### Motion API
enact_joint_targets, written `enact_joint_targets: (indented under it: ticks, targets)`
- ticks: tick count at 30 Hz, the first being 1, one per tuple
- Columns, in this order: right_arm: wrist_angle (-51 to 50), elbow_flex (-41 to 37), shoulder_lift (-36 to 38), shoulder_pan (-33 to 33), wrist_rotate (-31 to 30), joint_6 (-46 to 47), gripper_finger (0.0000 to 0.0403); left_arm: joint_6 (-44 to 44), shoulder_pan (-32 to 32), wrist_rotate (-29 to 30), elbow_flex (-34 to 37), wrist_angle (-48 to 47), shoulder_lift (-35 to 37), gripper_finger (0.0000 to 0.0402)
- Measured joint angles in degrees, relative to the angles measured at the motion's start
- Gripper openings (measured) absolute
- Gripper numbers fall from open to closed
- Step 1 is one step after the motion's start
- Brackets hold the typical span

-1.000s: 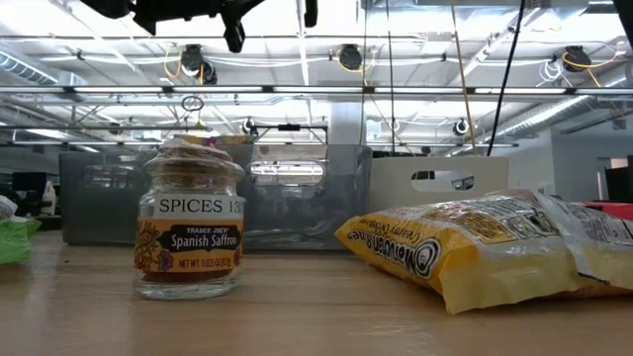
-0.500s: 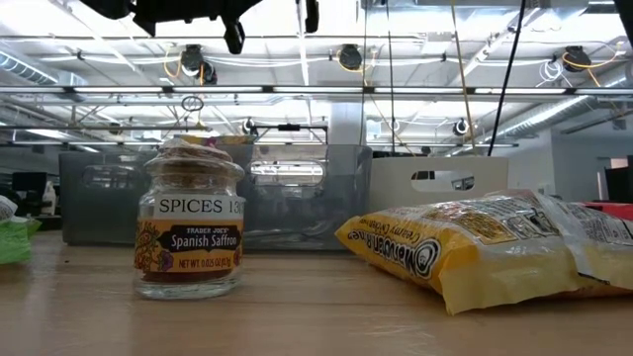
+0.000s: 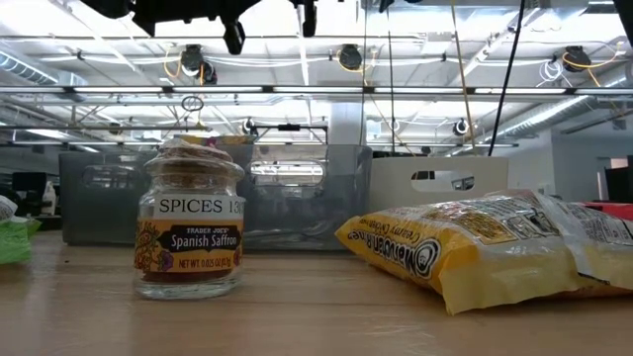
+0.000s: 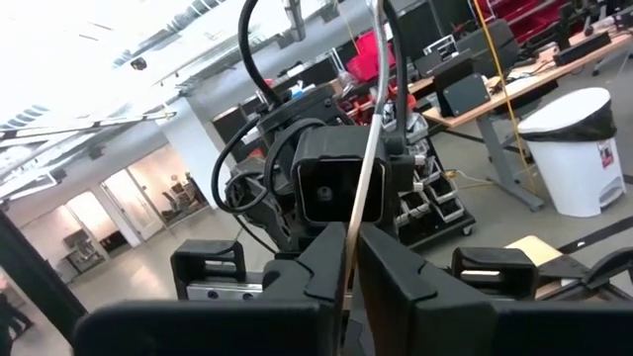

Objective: Pick & Place Food Item
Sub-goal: Put the orange spoon into the right gray bin

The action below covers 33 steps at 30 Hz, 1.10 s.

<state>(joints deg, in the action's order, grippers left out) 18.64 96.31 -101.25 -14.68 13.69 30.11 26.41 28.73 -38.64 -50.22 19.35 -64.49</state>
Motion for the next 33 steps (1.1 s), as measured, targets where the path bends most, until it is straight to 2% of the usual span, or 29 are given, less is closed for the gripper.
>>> enact_joint_targets:
  ticks: [19, 23, 29, 33]
  targets:
    - [0.87, -0.07, -0.04, 0.07, 0.51, -1.65, 0.0076, -0.68, -0.37, -0.66, -0.11, -0.35, 0.0, 0.0005]
    - [3.15, -0.07, -0.07, -0.23, 0.31, -1.55, 0.0108, -1.08, -0.37, -1.42, -0.13, -0.44, 0.0, 0.0005]
    - [4.12, -0.07, -0.07, -2.75, 0.28, 2.93, 0.0175, -0.83, -1.0, -3.37, -0.13, -1.47, 0.0, 0.0005]
    - [9.07, -0.07, -0.07, -5.2, 1.5, 7.28, 0.0209, -1.06, -2.25, -3.41, -0.13, -1.8, 0.0, 0.0005]
